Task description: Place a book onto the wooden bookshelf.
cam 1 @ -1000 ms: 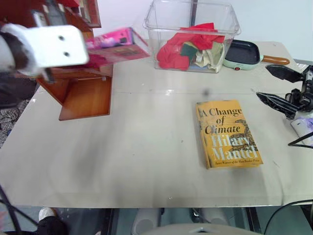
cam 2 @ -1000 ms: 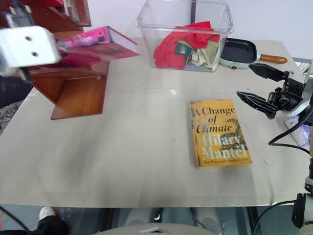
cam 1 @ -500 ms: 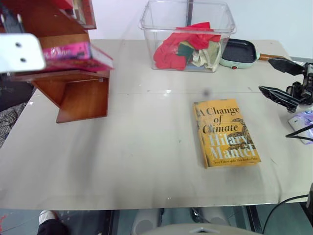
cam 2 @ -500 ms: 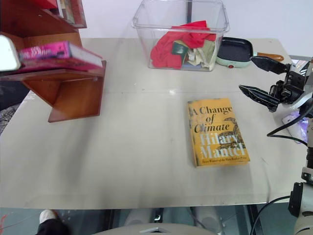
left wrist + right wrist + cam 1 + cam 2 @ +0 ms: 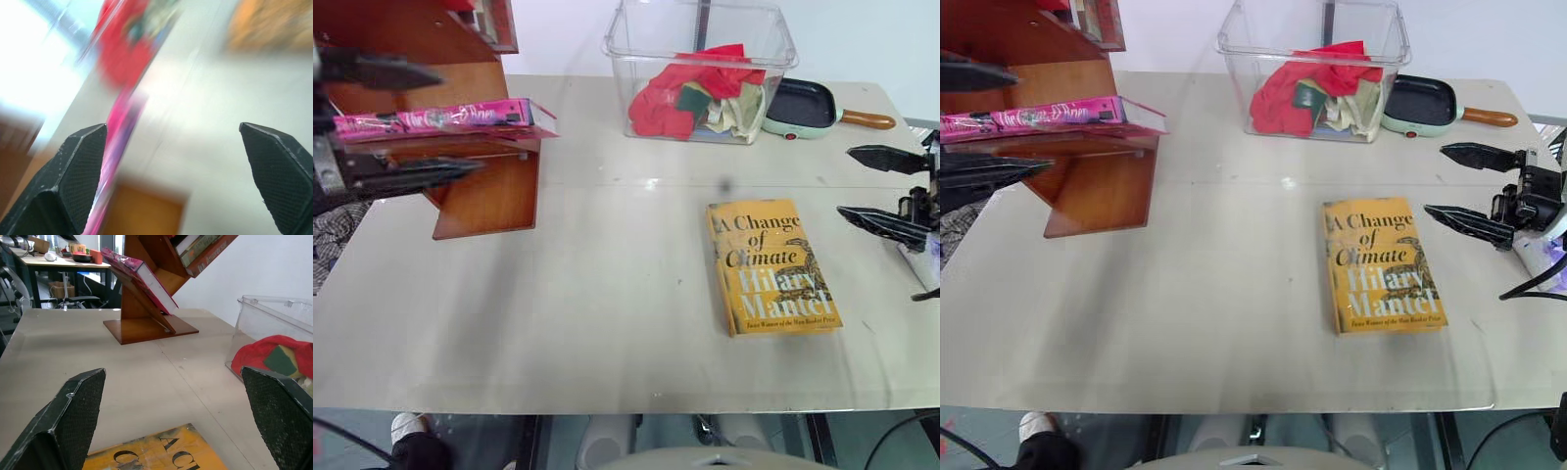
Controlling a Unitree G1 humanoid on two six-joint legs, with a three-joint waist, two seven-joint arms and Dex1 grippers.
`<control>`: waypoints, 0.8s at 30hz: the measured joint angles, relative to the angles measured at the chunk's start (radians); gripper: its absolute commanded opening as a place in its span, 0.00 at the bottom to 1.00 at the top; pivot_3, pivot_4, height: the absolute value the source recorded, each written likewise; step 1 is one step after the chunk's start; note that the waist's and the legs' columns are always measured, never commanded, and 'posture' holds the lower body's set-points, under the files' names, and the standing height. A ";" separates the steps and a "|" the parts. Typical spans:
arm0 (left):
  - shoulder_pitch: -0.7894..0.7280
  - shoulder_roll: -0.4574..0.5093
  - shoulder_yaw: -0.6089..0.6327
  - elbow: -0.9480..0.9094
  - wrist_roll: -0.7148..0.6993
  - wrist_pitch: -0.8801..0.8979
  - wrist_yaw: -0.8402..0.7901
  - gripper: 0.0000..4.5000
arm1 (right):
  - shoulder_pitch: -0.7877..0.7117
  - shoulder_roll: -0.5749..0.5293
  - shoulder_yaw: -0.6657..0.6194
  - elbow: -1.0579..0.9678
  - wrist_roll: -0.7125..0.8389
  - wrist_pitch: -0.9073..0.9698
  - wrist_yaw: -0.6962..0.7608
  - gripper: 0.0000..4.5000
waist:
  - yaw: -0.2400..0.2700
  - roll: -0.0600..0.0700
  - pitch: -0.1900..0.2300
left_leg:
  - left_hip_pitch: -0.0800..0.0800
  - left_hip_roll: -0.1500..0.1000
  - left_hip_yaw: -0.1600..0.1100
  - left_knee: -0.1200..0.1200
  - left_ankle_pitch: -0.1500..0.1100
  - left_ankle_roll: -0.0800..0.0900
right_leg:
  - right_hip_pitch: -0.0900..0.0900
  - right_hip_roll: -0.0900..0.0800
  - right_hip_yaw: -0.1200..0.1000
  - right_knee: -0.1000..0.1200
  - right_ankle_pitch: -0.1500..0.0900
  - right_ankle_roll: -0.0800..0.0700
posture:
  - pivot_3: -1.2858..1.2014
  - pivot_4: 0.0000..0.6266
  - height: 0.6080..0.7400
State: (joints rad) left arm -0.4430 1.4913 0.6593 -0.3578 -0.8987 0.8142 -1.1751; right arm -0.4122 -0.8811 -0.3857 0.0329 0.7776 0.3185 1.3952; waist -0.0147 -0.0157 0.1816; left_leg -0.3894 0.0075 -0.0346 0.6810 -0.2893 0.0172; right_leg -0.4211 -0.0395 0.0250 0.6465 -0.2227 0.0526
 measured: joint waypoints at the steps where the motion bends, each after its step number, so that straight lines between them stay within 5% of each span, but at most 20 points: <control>1: -0.015 -0.014 -0.001 -0.044 -0.079 0.051 0.046 0.99 | 0.006 -0.002 -0.004 -0.009 0.003 0.008 -0.005 1.00 | 0.000 0.004 0.000 | 0.003 0.000 0.000 0.000 0.000 0.000 | 0.002 0.000 0.001 0.000 0.000 0.000 | 0.52 0.24 1.00; 5: 0.133 -0.237 -0.043 -0.228 -0.204 0.147 0.225 0.99 | 0.011 -0.001 -0.017 -0.089 0.059 0.076 -0.066 1.00 | -0.006 0.015 0.000 | 0.013 0.000 0.002 -0.004 0.000 0.000 | 0.009 0.006 0.004 0.005 0.000 -0.001 | 0.52 0.24 1.00; 10: 0.379 -0.530 -0.176 -0.393 -0.048 0.015 0.371 0.99 | 0.003 0.010 -0.025 -0.184 0.129 0.148 -0.162 1.00 | -0.011 0.005 0.001 | 0.016 0.001 0.001 -0.004 0.002 -0.003 | 0.009 0.007 0.007 0.009 -0.001 -0.004 | 0.52 0.24 1.00; 15: 0.546 -0.634 -0.285 -0.396 0.134 -0.133 0.385 0.99 | 0.079 0.012 -0.038 -0.232 0.134 0.179 -0.207 1.00 | 0.005 0.001 -0.002 | 0.015 -0.001 0.003 -0.003 0.002 -0.003 | 0.009 0.005 0.008 0.005 -0.001 -0.003 | 0.52 0.24 1.00; 24: 0.885 -0.733 -0.269 -0.233 0.335 -0.378 0.283 0.99 | 0.564 -0.007 -0.242 -0.181 -0.073 0.061 -0.157 1.00 | 0.028 0.002 -0.004 | 0.010 0.000 0.006 -0.003 0.001 -0.002 | 0.009 0.004 0.004 -0.004 -0.001 -0.004 | 0.52 0.24 1.00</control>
State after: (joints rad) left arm 0.4424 0.7587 0.3898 -0.5908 -0.5636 0.4360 -0.8921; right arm 0.1514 -0.8881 -0.6277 -0.1478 0.7044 0.3793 1.2377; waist 0.0137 -0.0137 0.1780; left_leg -0.3797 0.0071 -0.0286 0.6776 -0.2883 0.0155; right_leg -0.4117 -0.0354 0.0287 0.6429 -0.2241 0.0490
